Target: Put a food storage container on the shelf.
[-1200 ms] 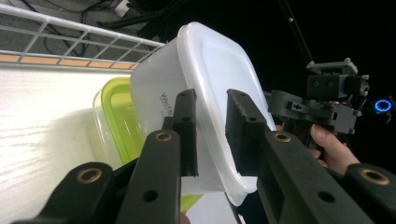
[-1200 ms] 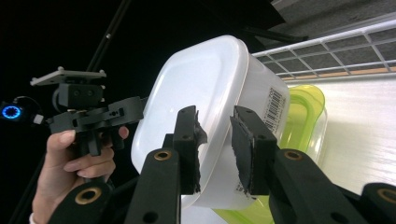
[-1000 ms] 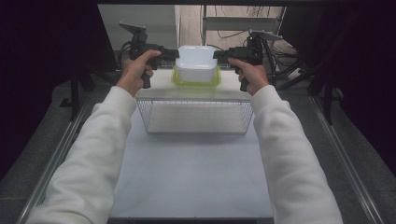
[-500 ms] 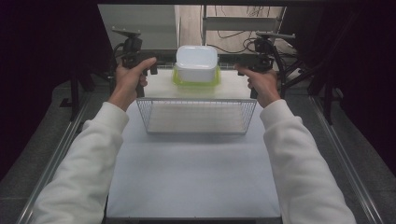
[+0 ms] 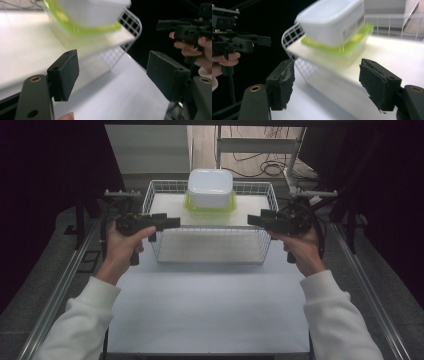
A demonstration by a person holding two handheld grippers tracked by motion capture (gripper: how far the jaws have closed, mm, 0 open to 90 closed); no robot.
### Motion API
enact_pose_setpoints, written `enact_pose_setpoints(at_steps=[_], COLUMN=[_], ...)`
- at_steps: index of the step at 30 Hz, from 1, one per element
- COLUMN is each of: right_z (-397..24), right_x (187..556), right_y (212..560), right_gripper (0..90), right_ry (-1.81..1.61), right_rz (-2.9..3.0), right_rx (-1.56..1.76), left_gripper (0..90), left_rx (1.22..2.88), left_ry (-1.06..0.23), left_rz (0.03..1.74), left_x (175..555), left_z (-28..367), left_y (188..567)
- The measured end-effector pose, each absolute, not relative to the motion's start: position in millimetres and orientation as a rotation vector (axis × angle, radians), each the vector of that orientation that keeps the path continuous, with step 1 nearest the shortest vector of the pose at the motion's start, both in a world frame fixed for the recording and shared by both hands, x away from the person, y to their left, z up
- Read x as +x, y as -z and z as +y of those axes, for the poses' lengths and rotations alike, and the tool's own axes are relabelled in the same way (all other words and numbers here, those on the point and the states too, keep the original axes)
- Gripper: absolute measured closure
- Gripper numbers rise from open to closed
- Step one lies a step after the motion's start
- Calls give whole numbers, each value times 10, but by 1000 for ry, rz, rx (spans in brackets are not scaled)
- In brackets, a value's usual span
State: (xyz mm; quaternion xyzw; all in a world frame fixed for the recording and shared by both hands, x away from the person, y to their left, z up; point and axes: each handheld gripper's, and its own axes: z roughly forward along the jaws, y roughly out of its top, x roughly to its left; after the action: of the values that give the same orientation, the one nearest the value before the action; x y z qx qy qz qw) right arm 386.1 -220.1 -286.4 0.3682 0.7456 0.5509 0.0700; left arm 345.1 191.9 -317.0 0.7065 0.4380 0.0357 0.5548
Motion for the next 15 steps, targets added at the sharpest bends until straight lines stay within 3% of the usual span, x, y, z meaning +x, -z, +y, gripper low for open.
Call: enact_pose_setpoints(at_steps=[15], right_z=[-2606], right_x=[3018], right_y=[3847], right_gripper=[219], right_ry=[-1612], right_rz=[2297], right_rx=[1170], left_gripper=[238], left_rx=[1773], left_ry=[-107], left_rz=[1111], left_x=[2595], left_z=[2006], left_y=[4305])
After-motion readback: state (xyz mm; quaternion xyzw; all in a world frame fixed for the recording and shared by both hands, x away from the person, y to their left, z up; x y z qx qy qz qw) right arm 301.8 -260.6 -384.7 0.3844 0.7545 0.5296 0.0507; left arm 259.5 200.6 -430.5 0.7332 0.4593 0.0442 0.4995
